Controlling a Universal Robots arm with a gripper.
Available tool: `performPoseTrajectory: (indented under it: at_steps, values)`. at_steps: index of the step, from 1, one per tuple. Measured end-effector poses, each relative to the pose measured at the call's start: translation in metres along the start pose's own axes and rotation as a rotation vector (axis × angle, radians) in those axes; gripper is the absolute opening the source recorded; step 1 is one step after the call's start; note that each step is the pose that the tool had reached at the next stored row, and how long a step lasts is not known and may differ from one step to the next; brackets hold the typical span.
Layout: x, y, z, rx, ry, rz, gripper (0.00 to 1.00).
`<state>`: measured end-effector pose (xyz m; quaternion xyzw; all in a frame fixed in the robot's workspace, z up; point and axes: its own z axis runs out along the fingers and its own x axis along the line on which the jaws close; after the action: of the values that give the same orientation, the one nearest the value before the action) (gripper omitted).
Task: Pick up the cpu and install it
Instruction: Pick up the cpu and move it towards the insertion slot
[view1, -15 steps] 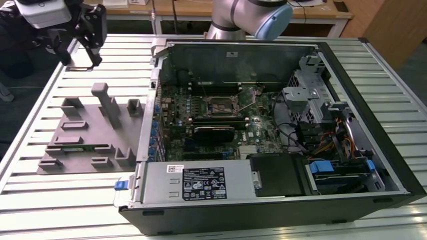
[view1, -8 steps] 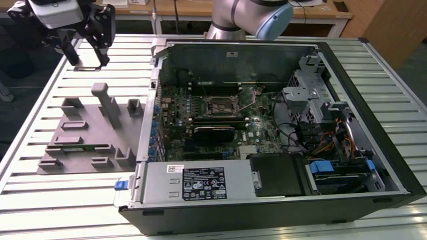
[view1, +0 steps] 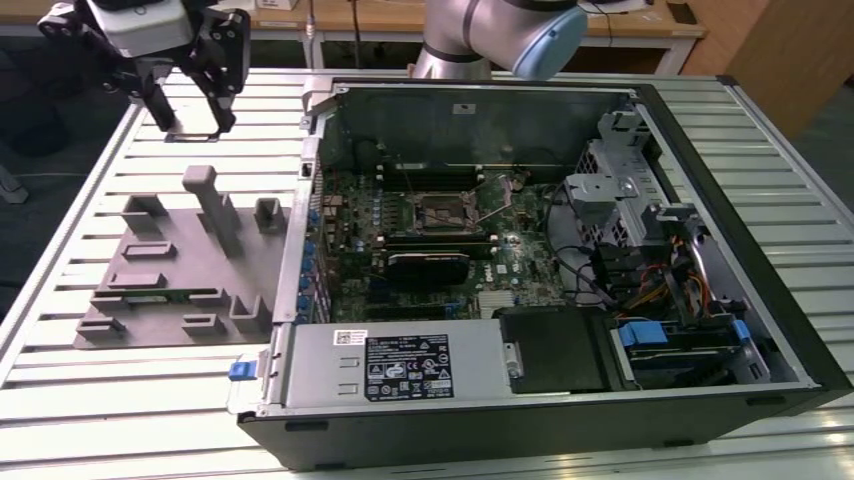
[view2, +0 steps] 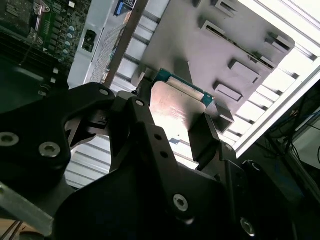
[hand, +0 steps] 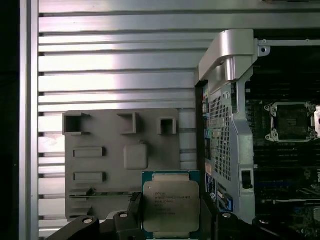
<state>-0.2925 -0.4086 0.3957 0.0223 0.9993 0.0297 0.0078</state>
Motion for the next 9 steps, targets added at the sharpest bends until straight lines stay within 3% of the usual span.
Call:
performPoseTrajectory:
  at_steps: [9]
  values:
    - [-0.0179, 0.0008, 0.0003, 0.0001, 0.0, 0.0, 0.54]
